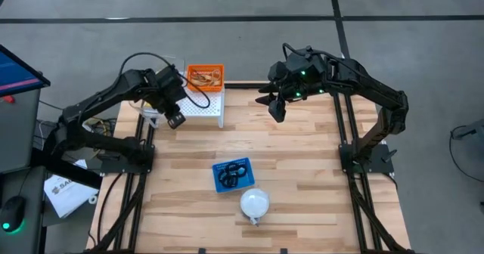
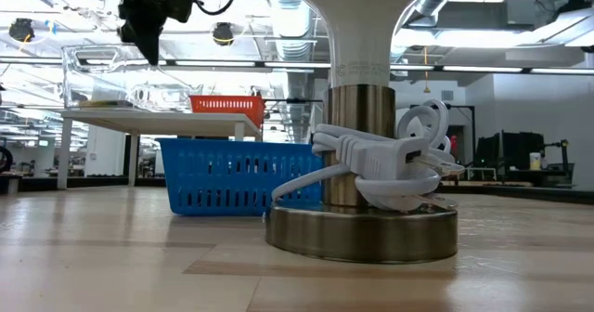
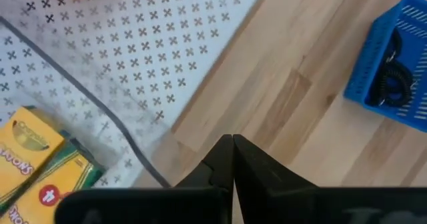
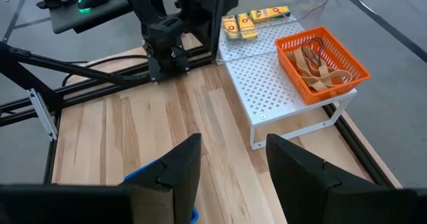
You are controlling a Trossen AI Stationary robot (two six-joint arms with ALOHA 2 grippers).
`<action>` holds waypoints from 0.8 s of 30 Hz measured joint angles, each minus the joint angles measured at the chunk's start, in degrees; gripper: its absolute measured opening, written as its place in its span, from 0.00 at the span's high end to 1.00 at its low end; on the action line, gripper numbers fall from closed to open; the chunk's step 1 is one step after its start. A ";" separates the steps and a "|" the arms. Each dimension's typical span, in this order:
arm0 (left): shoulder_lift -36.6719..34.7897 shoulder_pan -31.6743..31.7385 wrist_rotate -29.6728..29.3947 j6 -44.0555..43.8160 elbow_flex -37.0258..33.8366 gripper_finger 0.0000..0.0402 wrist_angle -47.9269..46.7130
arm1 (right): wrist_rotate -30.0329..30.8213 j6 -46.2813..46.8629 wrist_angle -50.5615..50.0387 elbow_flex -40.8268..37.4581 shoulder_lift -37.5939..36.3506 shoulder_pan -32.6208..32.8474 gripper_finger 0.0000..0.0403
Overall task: Pick & Place Office Desk Supplies
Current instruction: Adjust the transparent bin on the shelf
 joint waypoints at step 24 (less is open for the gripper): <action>0.40 1.01 -0.08 5.72 0.00 1.00 -5.08 | 0.00 1.28 -0.19 0.00 0.00 0.48 0.59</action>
